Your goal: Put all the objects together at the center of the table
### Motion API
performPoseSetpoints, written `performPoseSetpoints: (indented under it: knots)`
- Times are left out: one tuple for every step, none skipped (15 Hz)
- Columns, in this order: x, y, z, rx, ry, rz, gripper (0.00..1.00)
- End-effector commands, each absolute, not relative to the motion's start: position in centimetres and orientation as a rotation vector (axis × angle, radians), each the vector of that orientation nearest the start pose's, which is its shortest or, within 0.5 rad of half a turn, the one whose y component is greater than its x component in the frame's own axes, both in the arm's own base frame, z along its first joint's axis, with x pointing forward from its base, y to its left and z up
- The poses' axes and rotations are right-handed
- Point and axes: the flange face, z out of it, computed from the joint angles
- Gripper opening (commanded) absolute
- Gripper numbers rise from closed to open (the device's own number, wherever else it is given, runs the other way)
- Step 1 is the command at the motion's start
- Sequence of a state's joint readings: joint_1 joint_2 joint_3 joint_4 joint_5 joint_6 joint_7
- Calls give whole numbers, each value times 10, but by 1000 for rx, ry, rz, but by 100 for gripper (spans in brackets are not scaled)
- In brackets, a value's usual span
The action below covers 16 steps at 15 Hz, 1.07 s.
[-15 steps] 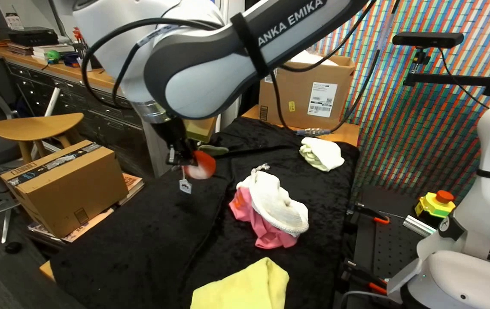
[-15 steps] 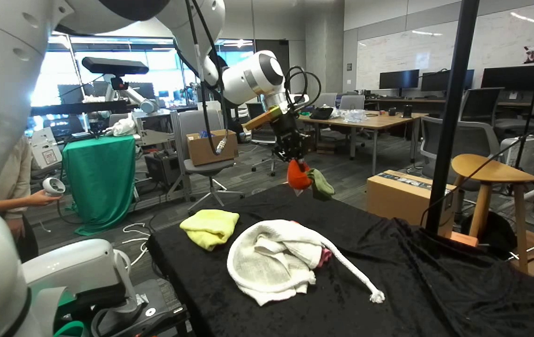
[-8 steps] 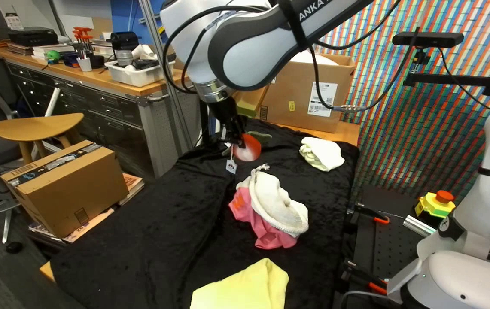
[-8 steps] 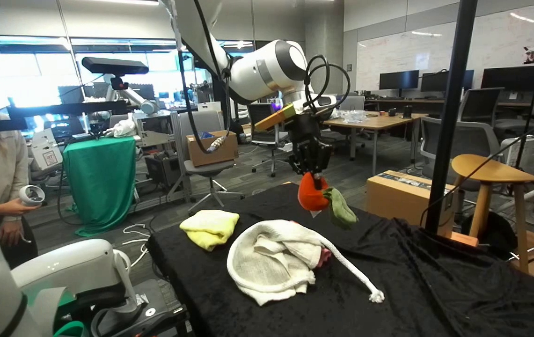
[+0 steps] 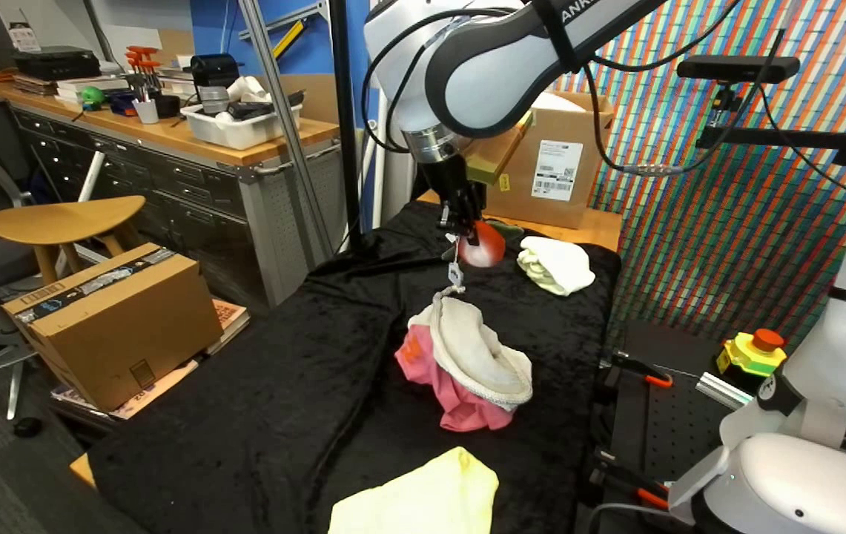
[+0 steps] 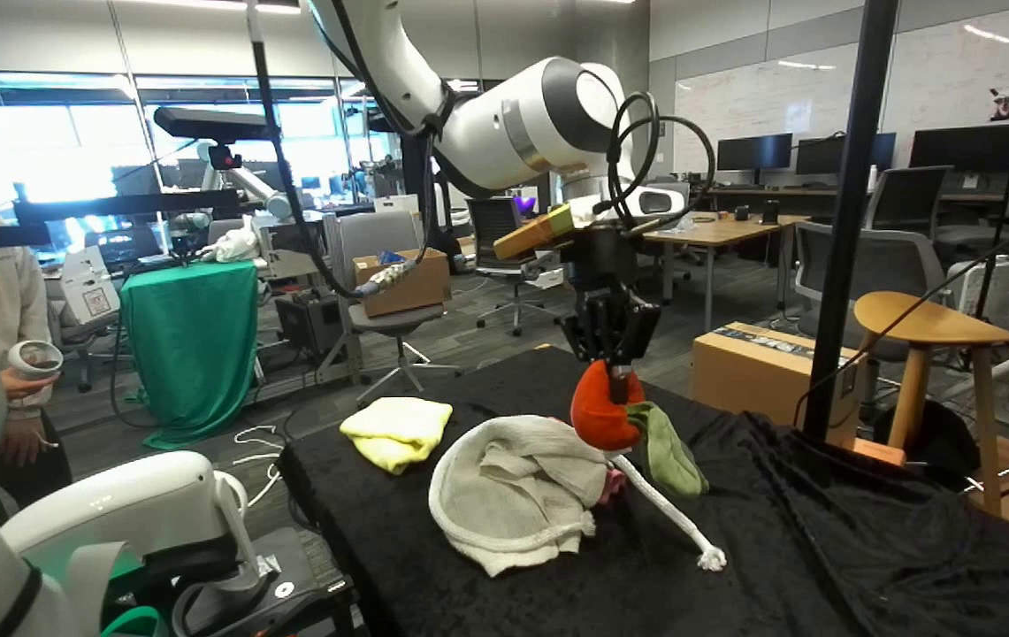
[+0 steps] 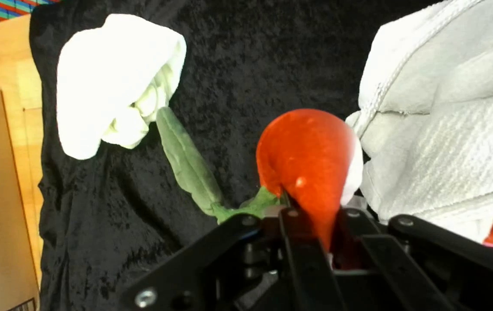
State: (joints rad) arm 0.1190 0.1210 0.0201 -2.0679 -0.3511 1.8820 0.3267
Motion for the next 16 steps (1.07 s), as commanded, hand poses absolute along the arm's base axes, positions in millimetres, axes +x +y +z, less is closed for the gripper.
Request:
performPoseSetpoints:
  knots:
    - [507, 43, 375, -3437, 60, 292, 3]
    - [503, 44, 378, -3416, 56, 276, 3]
    - [500, 47, 378, -3405, 54, 236, 3]
    - [494, 49, 382, -3393, 51, 207, 3]
    - [491, 51, 382, -3383, 38, 172, 3]
    - [487, 53, 384, -3379, 25, 149, 3]
    - [484, 55, 381, -3377, -7, 129, 3]
    - [480, 57, 380, -3375, -35, 109, 3]
    - [476, 60, 377, -3374, -62, 100, 3]
    - [472, 62, 375, -3367, -79, 94, 3]
    - [468, 65, 372, -3357, -82, 87, 3]
    - [464, 69, 368, -3336, -75, 96, 3]
    - [460, 75, 363, -3318, -70, 87, 3]
    - [455, 83, 360, -3289, -60, 91, 3]
    - [452, 89, 357, -3261, -53, 98, 3]
    - [449, 96, 354, -3236, -40, 111, 3]
